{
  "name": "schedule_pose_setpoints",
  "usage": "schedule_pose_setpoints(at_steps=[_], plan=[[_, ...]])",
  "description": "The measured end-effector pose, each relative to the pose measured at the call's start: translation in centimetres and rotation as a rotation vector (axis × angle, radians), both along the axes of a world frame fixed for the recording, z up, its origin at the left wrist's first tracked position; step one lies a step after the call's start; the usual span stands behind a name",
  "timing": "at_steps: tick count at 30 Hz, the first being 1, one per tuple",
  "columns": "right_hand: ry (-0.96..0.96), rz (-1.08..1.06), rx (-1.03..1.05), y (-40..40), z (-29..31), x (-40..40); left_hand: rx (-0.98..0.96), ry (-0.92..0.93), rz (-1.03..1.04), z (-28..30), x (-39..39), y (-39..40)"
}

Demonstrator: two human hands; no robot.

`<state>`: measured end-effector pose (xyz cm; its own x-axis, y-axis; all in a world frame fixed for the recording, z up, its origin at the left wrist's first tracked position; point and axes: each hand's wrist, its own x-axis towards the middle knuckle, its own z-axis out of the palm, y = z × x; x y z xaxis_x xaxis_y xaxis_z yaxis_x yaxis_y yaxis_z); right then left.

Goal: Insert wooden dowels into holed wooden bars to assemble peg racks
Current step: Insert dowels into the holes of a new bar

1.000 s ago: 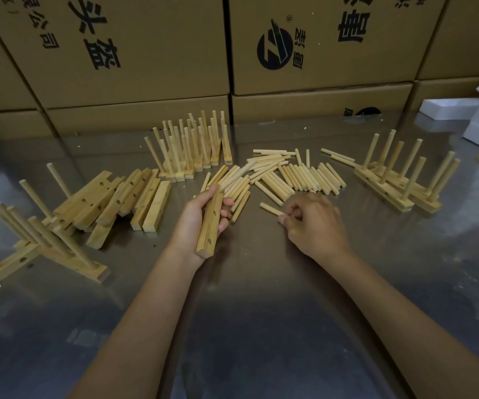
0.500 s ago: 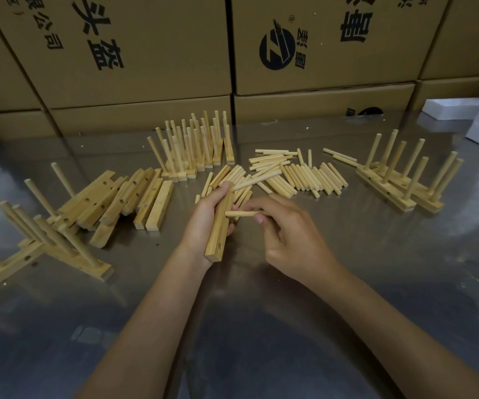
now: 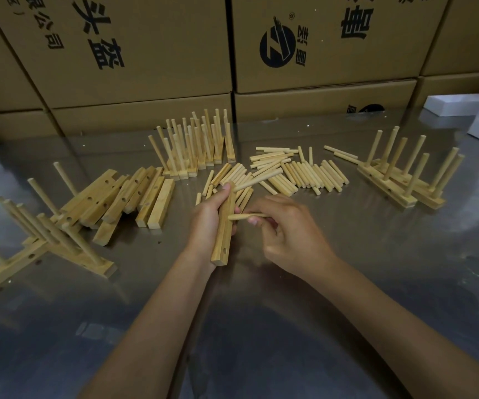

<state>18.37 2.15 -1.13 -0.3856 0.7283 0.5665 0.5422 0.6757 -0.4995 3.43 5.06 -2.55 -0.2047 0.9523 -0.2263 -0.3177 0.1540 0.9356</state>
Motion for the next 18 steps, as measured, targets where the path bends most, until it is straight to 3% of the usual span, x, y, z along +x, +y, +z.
schedule_pose_setpoints(at_steps=[11,18], plan=[[-0.182,-0.076,-0.025,-0.16,0.80,-0.23,0.007,0.109,0.031,-0.49,0.17,0.21],[-0.097,-0.094,-0.083,-0.26,0.72,-0.38,0.006,0.126,0.030,-0.58,0.12,0.44]])
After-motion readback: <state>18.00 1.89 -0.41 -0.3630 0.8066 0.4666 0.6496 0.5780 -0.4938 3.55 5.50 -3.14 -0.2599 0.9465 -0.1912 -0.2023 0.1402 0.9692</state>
